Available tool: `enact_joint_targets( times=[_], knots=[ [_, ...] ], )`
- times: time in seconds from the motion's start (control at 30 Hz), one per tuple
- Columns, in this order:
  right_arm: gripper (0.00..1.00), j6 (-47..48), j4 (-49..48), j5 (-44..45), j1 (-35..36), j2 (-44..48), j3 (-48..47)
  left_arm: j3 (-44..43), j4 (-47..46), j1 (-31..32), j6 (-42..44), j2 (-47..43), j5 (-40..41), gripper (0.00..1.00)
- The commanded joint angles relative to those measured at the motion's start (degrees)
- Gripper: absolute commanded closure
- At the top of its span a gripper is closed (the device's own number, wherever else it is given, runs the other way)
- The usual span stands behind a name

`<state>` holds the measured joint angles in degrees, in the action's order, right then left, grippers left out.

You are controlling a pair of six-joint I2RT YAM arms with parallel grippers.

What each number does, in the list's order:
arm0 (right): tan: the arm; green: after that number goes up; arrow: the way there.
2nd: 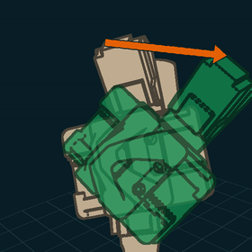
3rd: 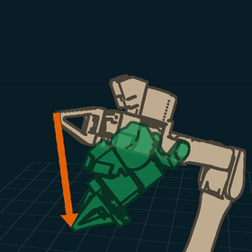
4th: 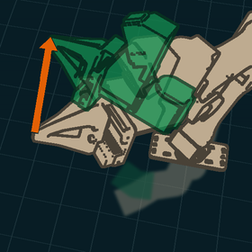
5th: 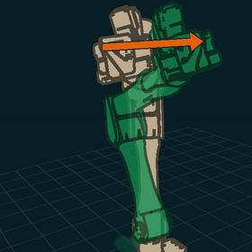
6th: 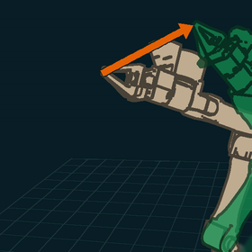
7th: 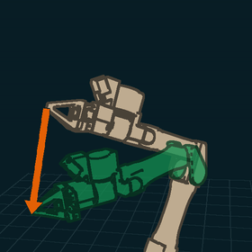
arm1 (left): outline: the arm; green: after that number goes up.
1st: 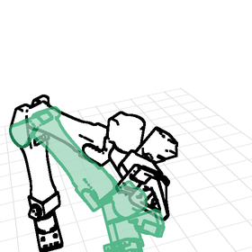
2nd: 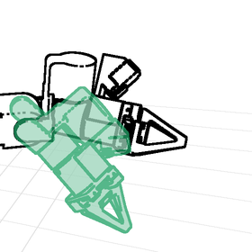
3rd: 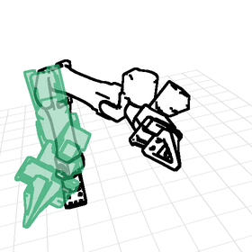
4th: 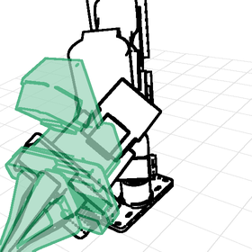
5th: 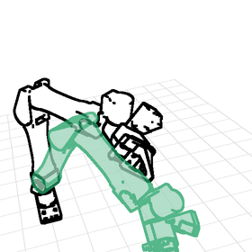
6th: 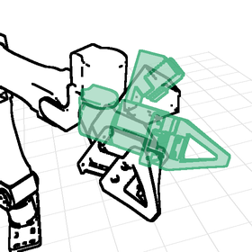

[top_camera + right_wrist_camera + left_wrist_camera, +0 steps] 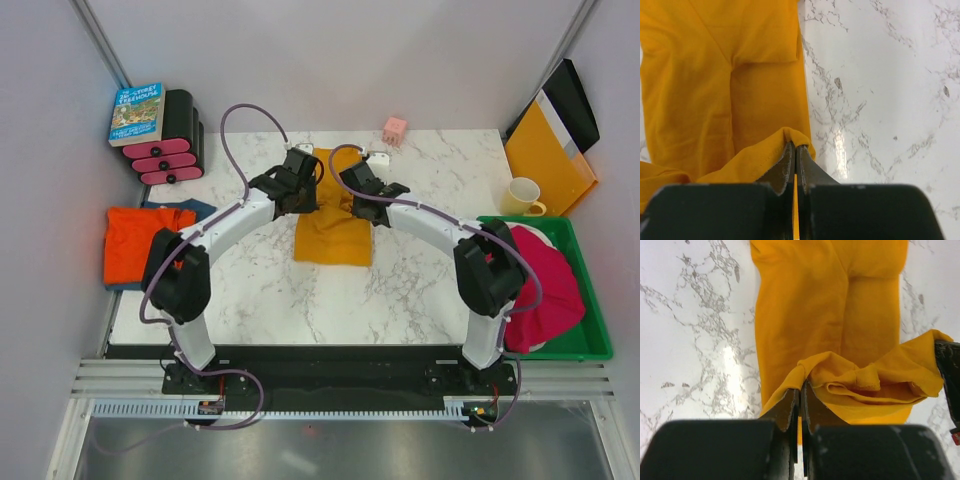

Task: Fold and stack the t-shirts
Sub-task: Fold the folded rectangular tshirt in 1/3 of the way

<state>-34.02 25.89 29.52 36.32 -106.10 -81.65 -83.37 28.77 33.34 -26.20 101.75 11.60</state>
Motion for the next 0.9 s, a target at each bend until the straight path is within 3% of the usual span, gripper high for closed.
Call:
enact_joint_targets(
  times=[0.0, 0.4, 0.43, 0.47, 0.5, 0.57, 0.63, 0.67, 0.8, 0.87],
  knots=[
    [1.0, 2.38, -2.33, -3.05, -1.77, -4.63, -5.1, -4.51, -1.0, -2.05, 2.82, 5.11, -2.27, 0.98],
    [0.98, 4.66, -3.3, -5.17, -4.5, -15.97, -13.45, -15.32, 0.75, -6.09, 1.42, 18.47, -5.62, 0.95],
    [0.91, 4.84, -4.08, -5.09, -4.59, -15.63, -12.58, -15.85, 0.93, -6.27, 1.32, 19.35, -5.53, 0.9],
    [0.77, 5.45, -5.66, -5.0, -4.59, -14.58, -11.27, -16.12, 0.93, -6.19, 0.8, 19.18, -5.01, 0.84],
    [0.7, 5.72, -7.76, -4.82, -4.5, -13.09, -9.51, -15.86, 0.76, -6.18, 0.36, 18.75, -3.35, 0.7],
    [0.46, 6.16, -11.73, -4.12, -4.59, -8.78, -6.6, -13.94, -0.64, -6.18, -0.78, 15.42, -2.11, 0.54],
    [0.36, 5.9, -10.96, -4.2, -4.41, -5.28, -5.64, -12.26, -3.02, -6.1, -0.79, 12.34, -1.32, 0.09],
    [0.3, 5.9, -10.77, -4.12, -4.06, -3.95, -4.85, -10.95, -3.28, -6.01, -0.87, 9.63, -0.7, 0.01],
    [0.33, 5.64, -11.21, -6.57, -1.16, 2.56, 1.91, -6.29, -3.99, -5.83, -1.75, 3.72, -2.09, 0.0],
    [0.66, 3.19, -12.17, -9.38, -0.72, 3.09, 4.38, -2.42, -4.16, -5.57, -3.42, 1.7, -5.07, 0.05]
  ],
)
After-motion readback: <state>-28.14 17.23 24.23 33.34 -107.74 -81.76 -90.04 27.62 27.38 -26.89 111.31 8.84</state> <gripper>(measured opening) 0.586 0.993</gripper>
